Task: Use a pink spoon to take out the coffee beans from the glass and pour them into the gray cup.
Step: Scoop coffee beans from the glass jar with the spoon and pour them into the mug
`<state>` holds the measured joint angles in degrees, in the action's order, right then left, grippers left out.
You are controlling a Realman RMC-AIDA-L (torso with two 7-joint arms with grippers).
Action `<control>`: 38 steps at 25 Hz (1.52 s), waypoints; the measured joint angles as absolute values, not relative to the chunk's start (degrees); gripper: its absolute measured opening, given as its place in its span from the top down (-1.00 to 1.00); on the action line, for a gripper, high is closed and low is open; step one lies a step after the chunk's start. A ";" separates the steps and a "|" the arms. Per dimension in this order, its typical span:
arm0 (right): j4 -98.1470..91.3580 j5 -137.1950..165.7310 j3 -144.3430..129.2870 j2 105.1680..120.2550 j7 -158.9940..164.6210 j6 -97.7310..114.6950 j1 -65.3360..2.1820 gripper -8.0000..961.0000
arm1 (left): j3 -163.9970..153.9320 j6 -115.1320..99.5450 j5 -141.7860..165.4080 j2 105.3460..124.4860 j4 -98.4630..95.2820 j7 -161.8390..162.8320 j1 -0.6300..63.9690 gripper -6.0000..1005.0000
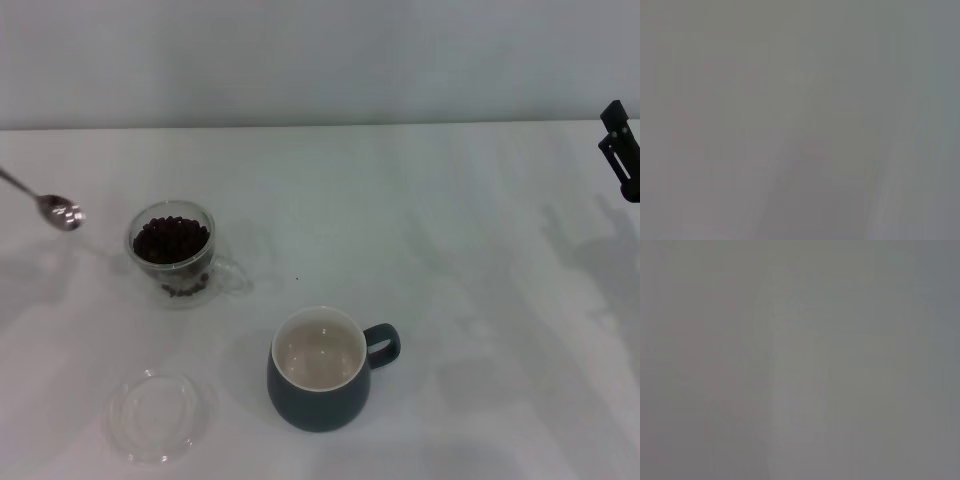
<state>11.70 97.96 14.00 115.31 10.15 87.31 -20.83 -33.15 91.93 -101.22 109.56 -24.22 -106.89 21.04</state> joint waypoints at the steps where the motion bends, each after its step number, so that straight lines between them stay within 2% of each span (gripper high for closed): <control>1: 11.73 98.06 13.97 115.31 10.22 87.47 -20.83 -0.65 | -33.15 90.45 -99.83 109.58 -24.18 -105.78 22.11 0.72; 12: 10.91 96.43 14.15 115.24 10.55 89.00 -20.16 -0.65 | -33.08 81.22 -95.05 111.16 -21.69 -103.07 28.30 0.72; 19: 9.16 95.79 15.54 115.14 10.63 88.04 -20.76 -0.65 | -33.18 79.06 -94.07 112.11 -21.37 -100.59 29.99 0.72; 27: 8.29 95.80 16.35 115.13 10.64 87.54 -20.97 -0.65 | -33.22 73.71 -90.00 112.27 -21.52 -101.93 31.04 0.72; 38: 8.77 95.80 16.35 115.23 11.66 88.04 -21.11 -0.65 | -33.22 68.86 -88.47 114.92 -21.20 -103.57 32.19 0.72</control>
